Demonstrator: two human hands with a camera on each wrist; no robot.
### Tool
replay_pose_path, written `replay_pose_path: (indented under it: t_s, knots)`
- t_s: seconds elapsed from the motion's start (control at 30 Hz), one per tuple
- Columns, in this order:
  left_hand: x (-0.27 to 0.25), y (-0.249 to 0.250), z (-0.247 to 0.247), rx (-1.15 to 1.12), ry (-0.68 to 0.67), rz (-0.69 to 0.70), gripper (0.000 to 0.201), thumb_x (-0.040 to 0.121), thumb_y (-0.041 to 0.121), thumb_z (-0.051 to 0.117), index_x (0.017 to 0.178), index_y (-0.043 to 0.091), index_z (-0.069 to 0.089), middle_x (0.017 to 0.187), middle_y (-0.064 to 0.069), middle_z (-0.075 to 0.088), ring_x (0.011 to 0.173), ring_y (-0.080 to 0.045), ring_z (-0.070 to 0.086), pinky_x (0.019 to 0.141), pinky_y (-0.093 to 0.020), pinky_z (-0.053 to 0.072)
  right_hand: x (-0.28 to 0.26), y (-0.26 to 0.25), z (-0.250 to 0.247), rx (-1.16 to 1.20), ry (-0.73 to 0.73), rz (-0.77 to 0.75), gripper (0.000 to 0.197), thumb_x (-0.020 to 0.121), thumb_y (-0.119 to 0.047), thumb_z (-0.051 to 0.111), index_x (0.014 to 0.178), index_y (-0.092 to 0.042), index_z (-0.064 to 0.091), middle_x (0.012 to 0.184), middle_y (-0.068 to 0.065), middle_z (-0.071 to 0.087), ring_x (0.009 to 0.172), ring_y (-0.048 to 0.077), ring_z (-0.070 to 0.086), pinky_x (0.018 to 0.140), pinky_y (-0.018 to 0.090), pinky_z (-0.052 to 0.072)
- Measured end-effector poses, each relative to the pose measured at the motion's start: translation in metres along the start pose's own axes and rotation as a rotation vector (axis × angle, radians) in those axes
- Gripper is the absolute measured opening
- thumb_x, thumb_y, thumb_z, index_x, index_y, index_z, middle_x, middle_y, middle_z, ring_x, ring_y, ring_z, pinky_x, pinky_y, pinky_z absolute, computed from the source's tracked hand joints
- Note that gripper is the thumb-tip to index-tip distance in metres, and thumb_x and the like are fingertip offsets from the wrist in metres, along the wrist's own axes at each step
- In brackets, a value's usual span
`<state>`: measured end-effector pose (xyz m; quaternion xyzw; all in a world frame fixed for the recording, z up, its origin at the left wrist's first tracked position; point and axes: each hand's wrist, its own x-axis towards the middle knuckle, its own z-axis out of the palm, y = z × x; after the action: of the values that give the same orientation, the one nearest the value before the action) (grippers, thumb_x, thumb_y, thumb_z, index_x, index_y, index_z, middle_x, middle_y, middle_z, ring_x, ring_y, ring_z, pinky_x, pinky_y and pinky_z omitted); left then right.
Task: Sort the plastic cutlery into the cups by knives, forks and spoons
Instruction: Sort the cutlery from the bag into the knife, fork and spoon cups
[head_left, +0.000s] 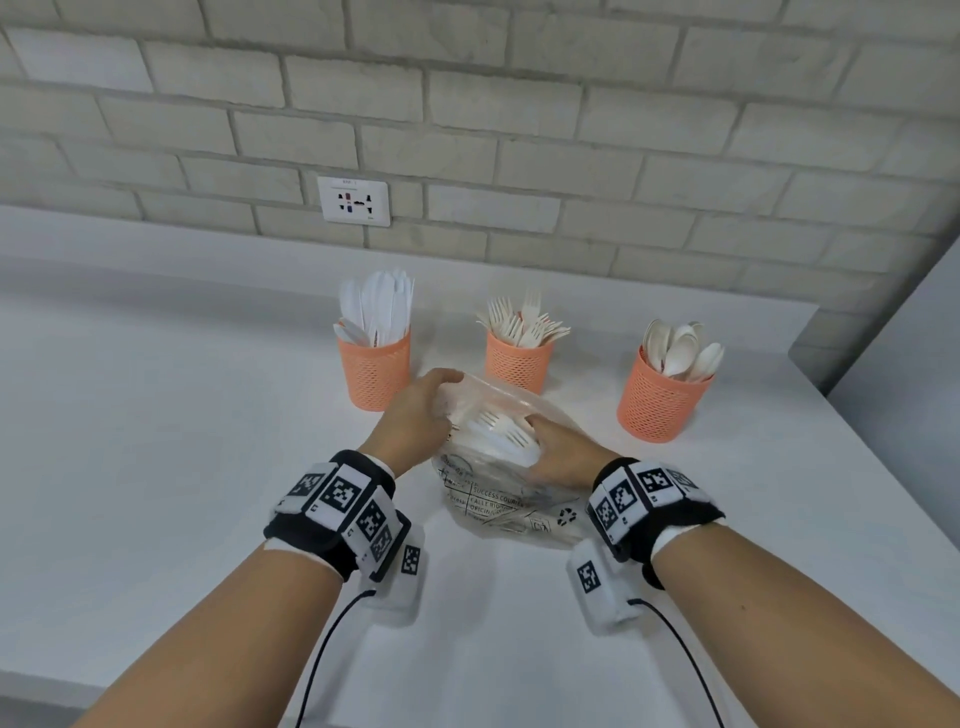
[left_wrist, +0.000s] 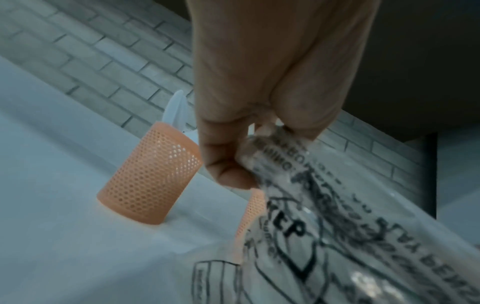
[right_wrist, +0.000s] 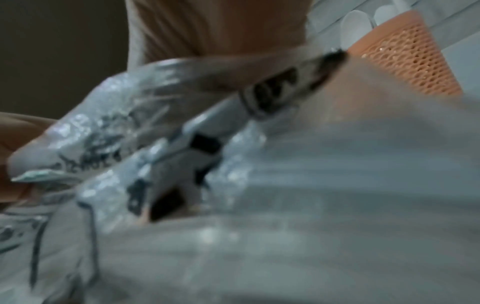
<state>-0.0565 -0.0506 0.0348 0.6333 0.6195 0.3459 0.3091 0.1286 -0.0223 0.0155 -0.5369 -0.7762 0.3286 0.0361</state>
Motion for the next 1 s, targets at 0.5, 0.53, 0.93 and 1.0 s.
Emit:
replay_pose_path:
  t_s: [0.5,0.53,0.93,1.0]
  knots:
    - [0.020,-0.013,-0.013,0.090,0.140,-0.029,0.020,0.080,-0.003,0.053,0.073,0.014,0.059,0.075,-0.004,0.060,0.067,-0.019,0.052,0.053,-0.017,0.038,-0.007,-0.005,-0.004,0.007,0.049,-0.281,0.062,0.085,-0.033,0.065,0.140,-0.022,0.037,0.137,-0.009,0.049,0.125,0.008,0.045,0.106,0.026,0.036]
    - [0.021,-0.016,-0.013,0.116,0.160,-0.035,0.024,0.079,-0.005,0.050,0.068,0.016,0.057,0.076,-0.006,0.061,0.069,-0.021,0.053,0.053,-0.018,0.038,-0.008,-0.005,-0.004,0.006,0.054,-0.309,0.060,0.085,-0.035,0.064,0.138,-0.021,0.040,0.135,-0.011,0.049,0.122,0.006,0.046,0.104,0.023,0.035]
    - [0.021,-0.003,-0.019,0.458,0.040,0.101,0.040,0.078,-0.013,0.036,0.084,0.015,0.065,0.094,-0.004,0.049,0.083,-0.021,0.049,0.065,-0.027,0.036,-0.006,-0.005,-0.016,0.371,0.088,-0.323,0.060,0.079,-0.009,0.072,0.132,-0.018,0.046,0.122,-0.005,0.056,0.113,0.006,0.051,0.093,0.007,0.039]
    - [0.022,-0.008,-0.015,0.520,0.002,0.039,0.038,0.082,-0.010,0.038,0.096,0.011,0.067,0.108,-0.007,0.053,0.096,-0.022,0.054,0.074,-0.029,0.041,-0.005,-0.003,-0.019,0.447,0.087,-0.279,0.061,0.076,-0.002,0.072,0.129,-0.020,0.047,0.115,-0.008,0.056,0.109,0.007,0.052,0.088,0.004,0.041]
